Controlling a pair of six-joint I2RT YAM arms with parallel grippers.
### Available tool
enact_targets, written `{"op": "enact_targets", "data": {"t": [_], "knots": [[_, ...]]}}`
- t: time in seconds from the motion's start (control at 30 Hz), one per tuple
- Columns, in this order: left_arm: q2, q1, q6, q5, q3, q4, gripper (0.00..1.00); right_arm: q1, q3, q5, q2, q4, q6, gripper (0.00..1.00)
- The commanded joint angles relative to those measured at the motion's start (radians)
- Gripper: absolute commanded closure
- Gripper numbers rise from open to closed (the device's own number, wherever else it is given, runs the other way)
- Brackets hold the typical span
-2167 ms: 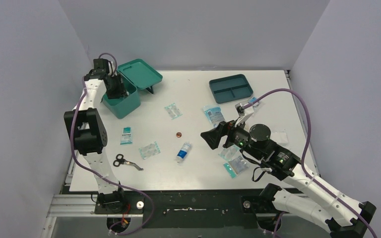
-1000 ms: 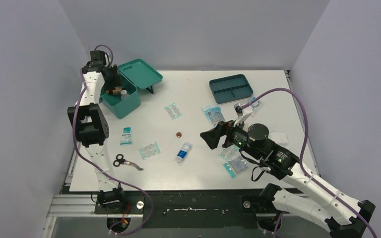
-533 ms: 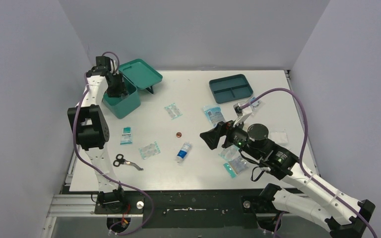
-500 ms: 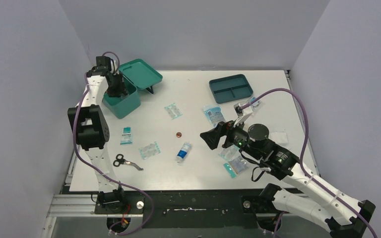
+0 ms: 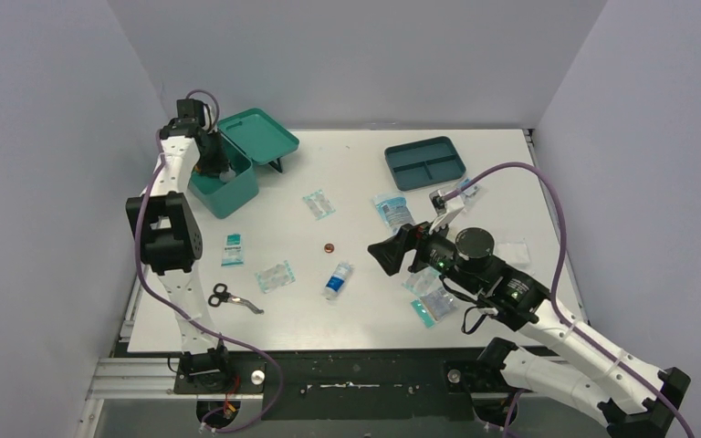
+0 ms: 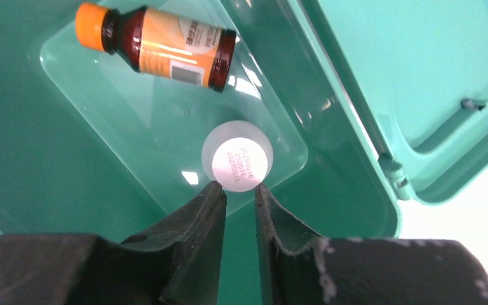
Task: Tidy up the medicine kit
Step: Adjust the pill bottle in the medicine box.
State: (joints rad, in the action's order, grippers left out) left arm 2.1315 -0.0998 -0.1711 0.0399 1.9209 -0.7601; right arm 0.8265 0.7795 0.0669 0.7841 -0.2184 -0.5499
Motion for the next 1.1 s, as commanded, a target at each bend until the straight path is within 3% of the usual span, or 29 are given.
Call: {"op": "enact_targets", "data": {"t": [0.0, 0.57, 1.07], "knots": [[0.029, -0.004, 0.002, -0.032, 0.083, 0.021, 0.78, 0.006, 0.013, -0.017, 0.010, 0.039, 0.018, 0.00], [0.181, -0.026, -0.037, -0.044, 0.269, 0.042, 0.75, 0.007, 0.028, -0.029, 0.038, 0.034, 0.018, 0.00], [0.159, -0.029, -0.041, -0.040, 0.299, 0.031, 0.70, 0.007, 0.037, -0.027, 0.052, 0.039, 0.006, 0.00]]}}
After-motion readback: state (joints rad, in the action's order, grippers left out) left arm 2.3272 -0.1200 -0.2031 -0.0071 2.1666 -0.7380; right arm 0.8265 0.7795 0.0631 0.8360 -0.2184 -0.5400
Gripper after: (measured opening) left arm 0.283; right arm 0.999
